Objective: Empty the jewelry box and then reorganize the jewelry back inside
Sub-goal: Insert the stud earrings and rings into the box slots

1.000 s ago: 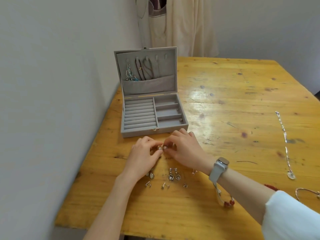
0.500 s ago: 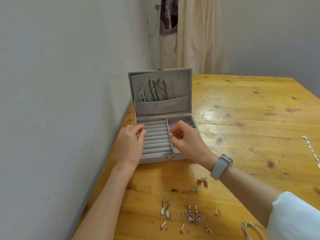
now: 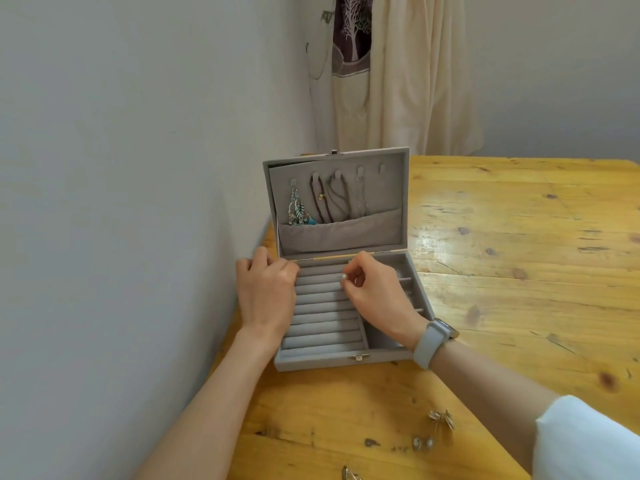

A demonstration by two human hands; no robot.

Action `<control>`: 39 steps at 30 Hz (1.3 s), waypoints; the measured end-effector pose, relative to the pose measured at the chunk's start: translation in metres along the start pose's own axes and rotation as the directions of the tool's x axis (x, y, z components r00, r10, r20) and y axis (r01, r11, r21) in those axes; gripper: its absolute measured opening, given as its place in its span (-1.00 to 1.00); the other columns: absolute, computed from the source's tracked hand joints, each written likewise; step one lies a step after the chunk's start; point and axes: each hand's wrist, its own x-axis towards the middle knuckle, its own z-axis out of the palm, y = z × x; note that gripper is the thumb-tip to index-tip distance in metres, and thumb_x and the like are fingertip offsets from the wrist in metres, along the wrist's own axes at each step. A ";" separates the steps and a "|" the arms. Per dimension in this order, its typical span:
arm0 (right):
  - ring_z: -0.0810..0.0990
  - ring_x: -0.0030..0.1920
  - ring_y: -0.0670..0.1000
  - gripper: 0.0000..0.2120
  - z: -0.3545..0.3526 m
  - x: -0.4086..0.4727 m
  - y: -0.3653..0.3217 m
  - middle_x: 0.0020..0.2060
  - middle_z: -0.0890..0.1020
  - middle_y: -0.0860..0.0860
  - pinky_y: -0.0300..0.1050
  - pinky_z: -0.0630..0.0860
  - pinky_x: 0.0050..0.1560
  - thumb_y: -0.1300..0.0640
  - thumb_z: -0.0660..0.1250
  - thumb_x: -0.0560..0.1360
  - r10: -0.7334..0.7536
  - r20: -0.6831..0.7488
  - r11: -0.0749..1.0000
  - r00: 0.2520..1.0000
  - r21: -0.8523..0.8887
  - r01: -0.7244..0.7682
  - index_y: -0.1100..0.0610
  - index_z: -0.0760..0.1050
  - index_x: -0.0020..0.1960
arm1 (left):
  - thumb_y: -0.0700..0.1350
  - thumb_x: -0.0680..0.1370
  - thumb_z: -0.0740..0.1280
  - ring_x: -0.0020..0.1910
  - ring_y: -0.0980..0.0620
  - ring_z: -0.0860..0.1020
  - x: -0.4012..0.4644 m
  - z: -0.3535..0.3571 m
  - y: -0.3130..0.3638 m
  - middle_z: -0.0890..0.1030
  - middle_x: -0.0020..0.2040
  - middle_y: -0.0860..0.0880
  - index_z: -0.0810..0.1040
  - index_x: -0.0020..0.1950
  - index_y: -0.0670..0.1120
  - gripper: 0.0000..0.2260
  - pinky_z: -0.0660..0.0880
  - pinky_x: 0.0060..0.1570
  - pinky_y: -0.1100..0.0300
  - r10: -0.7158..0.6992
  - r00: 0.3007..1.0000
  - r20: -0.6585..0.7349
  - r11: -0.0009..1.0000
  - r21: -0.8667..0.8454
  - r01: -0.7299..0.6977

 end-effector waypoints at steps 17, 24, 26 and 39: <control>0.49 -0.02 0.10 -0.89 0.041 0.033 -0.018 -0.08 0.57 0.12 0.04 0.44 -0.02 0.26 0.24 0.50 -0.167 0.073 0.965 0.983 -0.191 0.178 0.24 0.48 0.01 | -0.24 0.34 0.42 0.17 -0.17 0.40 -0.023 -0.015 0.000 0.48 0.20 -0.18 0.63 -0.02 -0.08 -0.77 0.41 0.01 -0.07 -0.130 0.991 0.036 0.991 -0.026 0.130; 0.47 -0.01 0.14 -0.87 0.044 0.033 -0.015 -0.08 0.55 0.16 0.11 0.46 -0.01 0.28 0.26 0.47 -0.206 0.053 0.953 0.977 -0.217 0.213 0.26 0.51 0.00 | -0.20 0.29 0.45 0.26 -0.16 0.26 -0.022 -0.009 0.001 0.47 0.26 -0.18 0.66 -0.07 -0.05 -0.77 0.35 0.09 -0.11 -0.102 0.990 0.097 0.994 0.060 0.096; 0.46 0.01 0.14 -0.86 0.045 0.033 -0.013 -0.07 0.54 0.17 0.10 0.45 0.00 0.29 0.25 0.48 -0.210 0.070 0.945 0.975 -0.239 0.221 0.26 0.51 0.02 | -0.20 0.30 0.46 0.27 -0.16 0.25 -0.022 -0.009 0.002 0.46 0.27 -0.18 0.66 -0.05 -0.04 -0.75 0.34 0.10 -0.13 -0.110 0.989 0.099 0.993 0.063 0.104; 0.44 0.02 0.12 -0.88 0.044 0.034 -0.012 -0.05 0.54 0.16 -0.01 0.43 0.00 0.26 0.27 0.48 -0.189 0.096 0.944 0.977 -0.256 0.208 0.26 0.53 -0.01 | -0.21 0.28 0.47 0.26 -0.17 0.26 -0.023 -0.009 0.004 0.47 0.25 -0.19 0.66 -0.06 -0.03 -0.75 0.38 0.09 -0.15 -0.133 0.986 0.100 0.990 0.047 0.129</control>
